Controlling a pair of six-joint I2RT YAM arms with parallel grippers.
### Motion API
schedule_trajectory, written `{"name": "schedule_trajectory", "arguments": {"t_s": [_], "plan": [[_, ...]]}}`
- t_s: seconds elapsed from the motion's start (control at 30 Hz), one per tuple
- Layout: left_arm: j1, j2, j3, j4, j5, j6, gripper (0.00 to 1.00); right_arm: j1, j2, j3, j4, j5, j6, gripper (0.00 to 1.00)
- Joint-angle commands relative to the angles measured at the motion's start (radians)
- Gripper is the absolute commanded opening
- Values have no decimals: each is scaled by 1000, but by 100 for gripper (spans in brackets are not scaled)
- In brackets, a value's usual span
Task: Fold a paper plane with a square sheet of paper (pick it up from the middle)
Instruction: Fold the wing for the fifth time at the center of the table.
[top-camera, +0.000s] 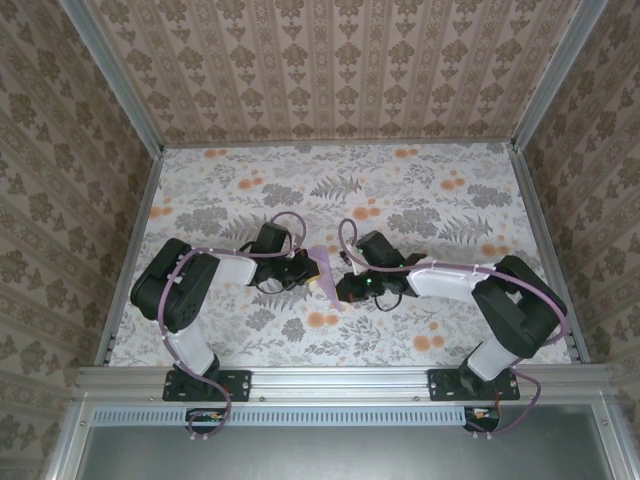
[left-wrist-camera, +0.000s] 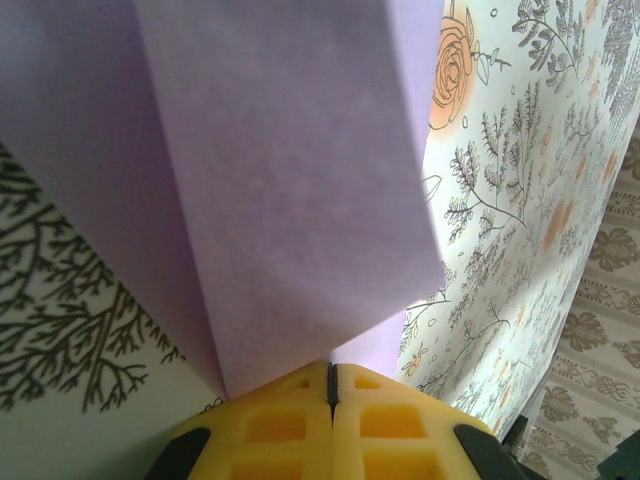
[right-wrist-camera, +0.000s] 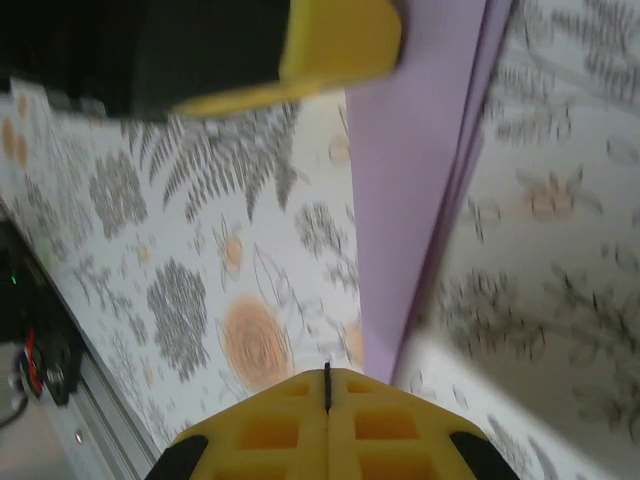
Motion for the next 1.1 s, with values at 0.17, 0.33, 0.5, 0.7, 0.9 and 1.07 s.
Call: {"name": "schedule_trajectory", "arguments": {"t_s": [0.17,0.33,0.5,0.7,0.9,1.07], "plan": [[-4,-31,25,-91,-16,58,1,15,175,126,66,41,68,0],[-4,-64,69,-113,3,125,8,14,227,142,1,91,41,0],[-1,-101,104,-211,-35,263,14,13,237,137,-45,111,13,0],[1,-90,106,-261,-59,382,16,14,247,151,-84,115,-7,0],[1,-42,126,-263,-48,432,16,14,250,157,-98,110,-12,0],[1,-4,145,-240,-43,443,16,13,254,161,-105,105,-17,0]]}}
